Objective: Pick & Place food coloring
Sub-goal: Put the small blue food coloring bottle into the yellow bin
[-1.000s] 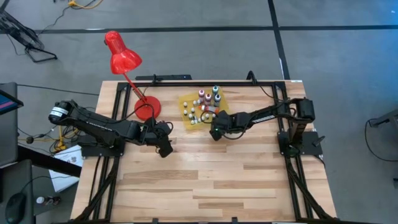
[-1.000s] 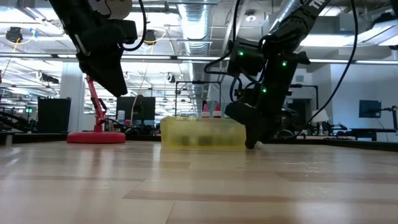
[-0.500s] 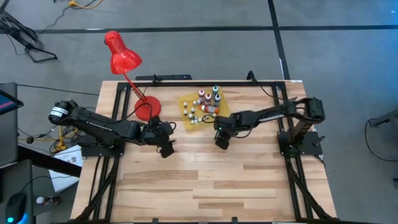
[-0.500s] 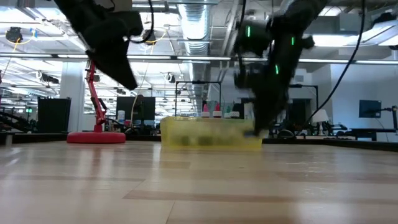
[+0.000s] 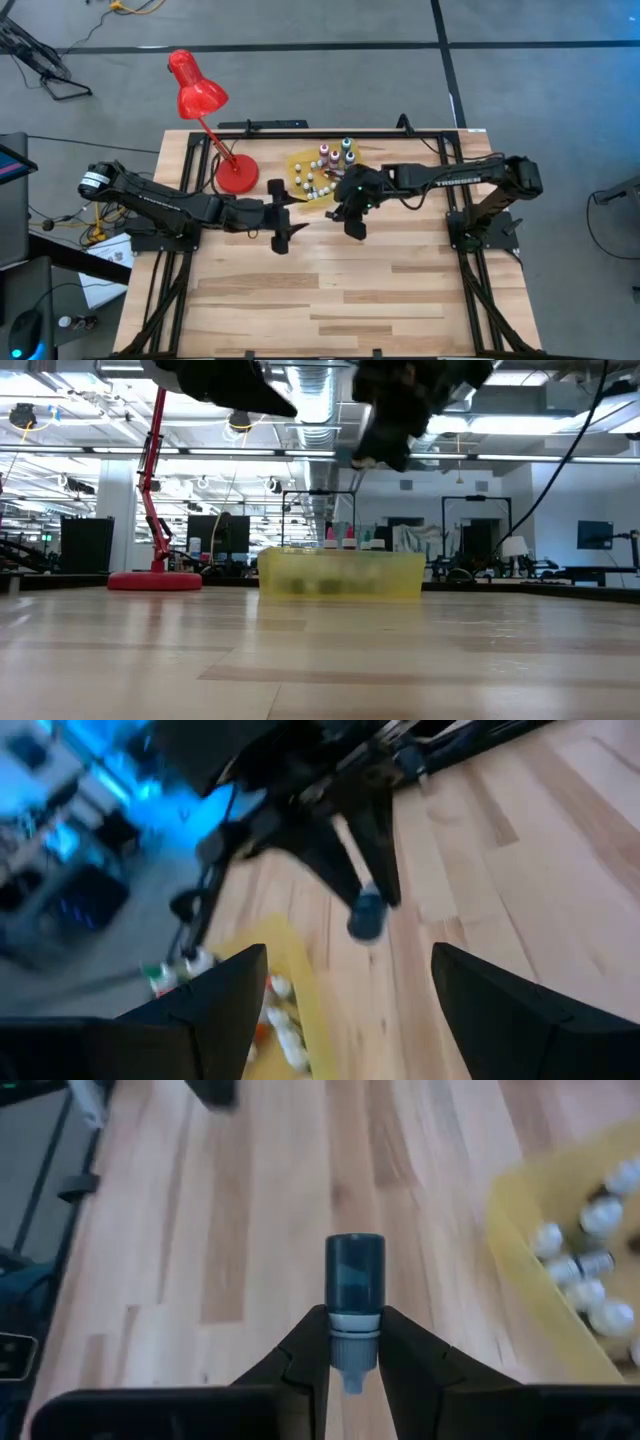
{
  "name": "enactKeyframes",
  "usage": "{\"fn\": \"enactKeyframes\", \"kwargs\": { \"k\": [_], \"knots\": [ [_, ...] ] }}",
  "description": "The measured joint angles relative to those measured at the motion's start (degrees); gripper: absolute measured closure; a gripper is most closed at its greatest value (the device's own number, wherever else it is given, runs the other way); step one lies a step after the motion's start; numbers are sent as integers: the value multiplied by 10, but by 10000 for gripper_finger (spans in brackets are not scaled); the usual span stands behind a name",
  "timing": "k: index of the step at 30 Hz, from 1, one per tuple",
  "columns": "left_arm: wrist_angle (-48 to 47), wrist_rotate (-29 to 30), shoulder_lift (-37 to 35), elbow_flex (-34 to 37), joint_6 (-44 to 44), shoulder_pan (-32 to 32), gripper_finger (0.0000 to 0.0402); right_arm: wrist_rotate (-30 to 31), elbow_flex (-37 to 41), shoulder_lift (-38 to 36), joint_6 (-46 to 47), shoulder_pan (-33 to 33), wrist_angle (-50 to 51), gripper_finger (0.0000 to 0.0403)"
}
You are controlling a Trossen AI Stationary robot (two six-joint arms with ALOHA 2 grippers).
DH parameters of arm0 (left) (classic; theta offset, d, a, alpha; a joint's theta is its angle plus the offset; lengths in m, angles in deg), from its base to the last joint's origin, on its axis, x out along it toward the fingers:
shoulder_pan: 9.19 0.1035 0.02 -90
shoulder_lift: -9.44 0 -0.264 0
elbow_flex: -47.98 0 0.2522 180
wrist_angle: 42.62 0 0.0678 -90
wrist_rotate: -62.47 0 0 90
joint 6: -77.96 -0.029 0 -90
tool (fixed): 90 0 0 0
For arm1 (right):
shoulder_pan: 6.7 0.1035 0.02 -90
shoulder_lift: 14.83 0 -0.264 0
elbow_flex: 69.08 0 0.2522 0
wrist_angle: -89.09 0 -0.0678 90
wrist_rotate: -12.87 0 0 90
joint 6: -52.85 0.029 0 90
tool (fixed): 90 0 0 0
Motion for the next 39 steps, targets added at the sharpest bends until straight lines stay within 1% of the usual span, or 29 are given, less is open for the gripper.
{"fn": "enactKeyframes", "kwargs": {
  "k": [5, 9, 13, 18, 22, 33, 36, 39],
  "knots": [
    [36, -20, 0, 0, -85, -2, 125, -3, -46, 2, -24, 1, -2, 336],
    [62, -21, 0, 0, -141, -3, 125, -13, -72, 3, -43, 0, 5, 336],
    [89, -36, 0, 0, -174, -2, 125, -29, -95, 2, -67, 1, 1, 336],
    [106, -40, 0, 0, -200, -2, 125, -30, -112, 2, -86, 0, 1, 336],
    [122, -58, 0, 0, -218, -2, 125, -30, -123, 2, -109, 0, -1, 336],
    [125, -54, 0, 0, -225, -1, 127, -30, -125, 2, -126, 0, -15, 336],
    [118, -54, 0, 0, -224, -1, 145, -30, -125, 2, -126, 0, -14, 336],
    [115, -51, 0, 0, -221, -1, 179, -32, -125, 2, -126, 0, -13, 336]
  ]
}}
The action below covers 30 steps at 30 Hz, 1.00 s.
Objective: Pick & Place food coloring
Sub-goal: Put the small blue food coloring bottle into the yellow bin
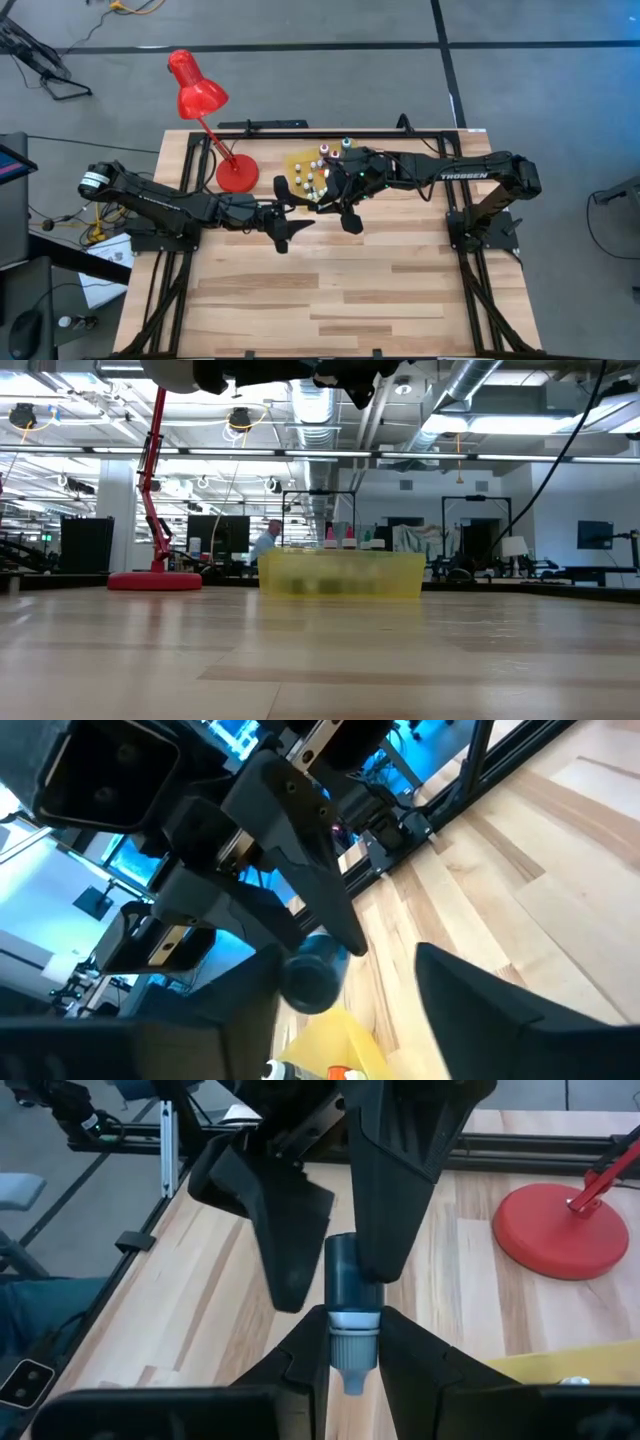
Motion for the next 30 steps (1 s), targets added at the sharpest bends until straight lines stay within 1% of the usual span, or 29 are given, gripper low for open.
{"fn": "enactKeyframes", "kwargs": {
  "k": [4, 9, 13, 16, 20, 26, 28, 30],
  "knots": [
    [0, 2, 0, 0, 6, 2, 237, -1, 0, 0, 0, 0, 1, 336],
    [0, 2, 0, 0, 10, 8, 306, -15, 0, 0, 0, 0, 1, 336],
    [-1, -2, 0, 0, 24, 16, 343, -15, 0, 0, 0, 0, 1, 336],
    [-1, -19, 0, 0, 36, 21, 350, -17, 0, 0, 0, 0, 3, 336],
    [0, -46, 0, 0, 39, 21, 337, -19, 0, 0, 1, 0, 3, 336],
    [0, -49, 0, 0, 53, 21, 345, -19, 0, 0, 0, 0, 7, 335],
    [0, -49, 0, 0, 59, 21, 347, -16, 0, 0, 0, 0, 8, 325],
    [0, -50, 0, 0, 63, 21, 346, -13, 0, 0, 0, -3, 11, 305]
  ]
}}
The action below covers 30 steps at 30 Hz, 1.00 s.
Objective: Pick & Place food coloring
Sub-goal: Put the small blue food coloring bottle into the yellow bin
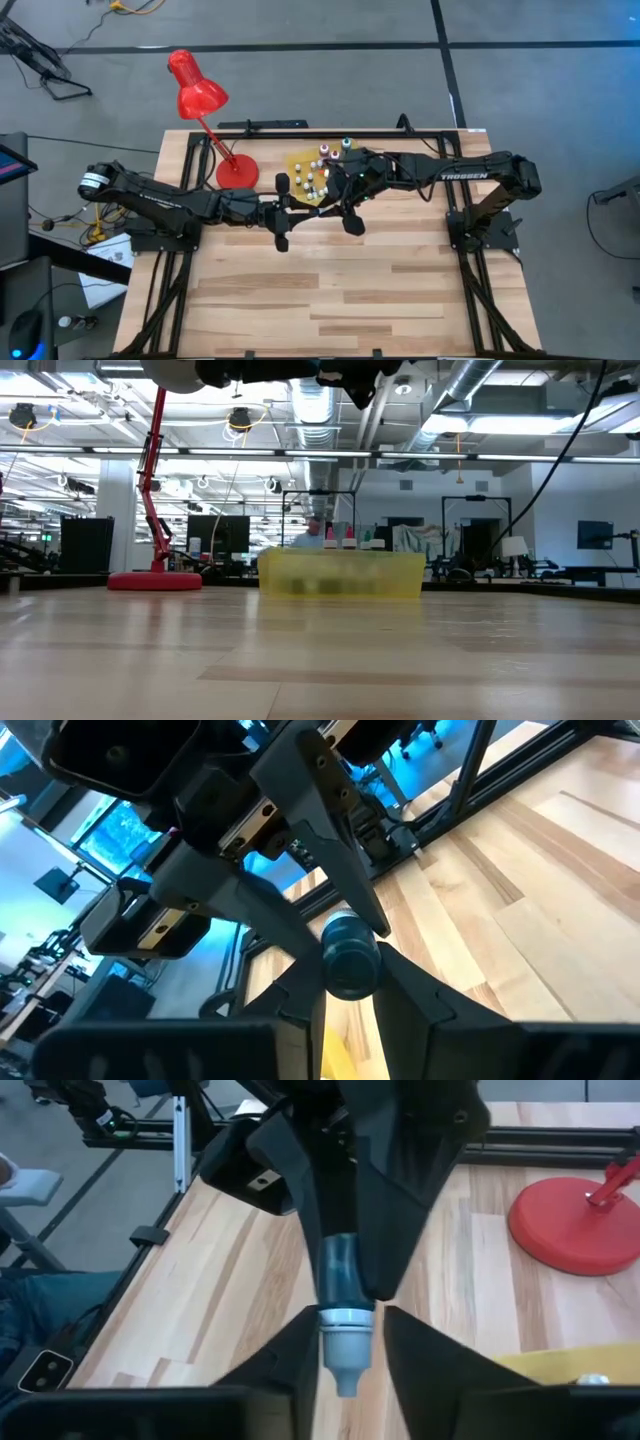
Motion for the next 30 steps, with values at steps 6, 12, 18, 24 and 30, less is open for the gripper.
{"fn": "enactKeyframes", "kwargs": {
  "k": [6, 12, 18, 24, 30],
  "knots": [
    [1, 1, 1, 0, 17, 0, 345, 2, 0, -16, -17, -18, 24, 217],
    [23, 23, 1, 1, 21, -1, 345, 61, -1, -81, -107, -41, 90, 164],
    [151, 32, 1, 1, 15, -1, 345, 72, -1, -134, -200, -32, 91, 162],
    [270, 3, 0, 1, 6, 0, 345, 85, -1, -145, -354, 15, 42, 177],
    [309, -59, 0, 1, 24, -1, 345, 147, -1, -126, -451, 63, -74, 193]
  ]
}}
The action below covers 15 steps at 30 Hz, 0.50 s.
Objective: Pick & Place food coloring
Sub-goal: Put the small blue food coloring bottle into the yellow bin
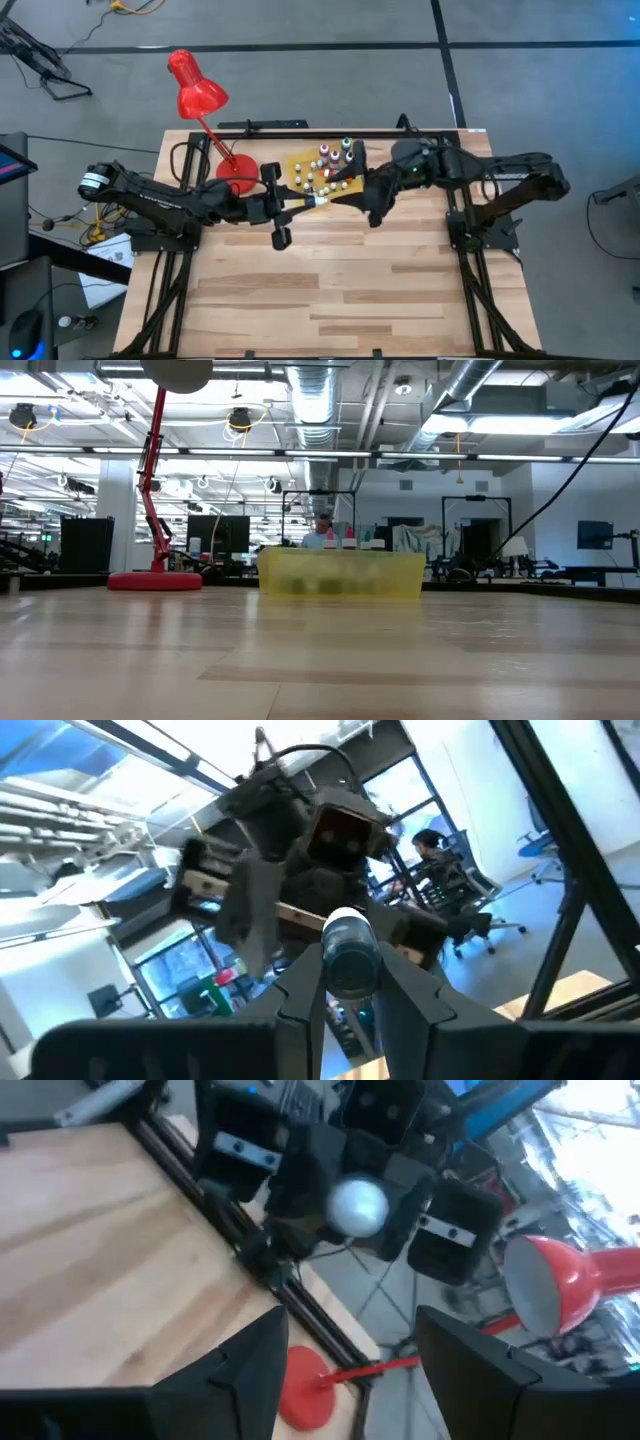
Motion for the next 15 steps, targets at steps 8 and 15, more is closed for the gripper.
{"fn": "enactKeyframes", "kwargs": {
  "k": [8, 15],
  "knots": [
    [14, 4, 0, 0, 1, 0, 344, 22, 0, 30, -72, 38, -78, 215],
    [10, 9, 0, 0, 2, 0, 344, 40, 0, 37, -75, 59, -104, 236]
  ]
}}
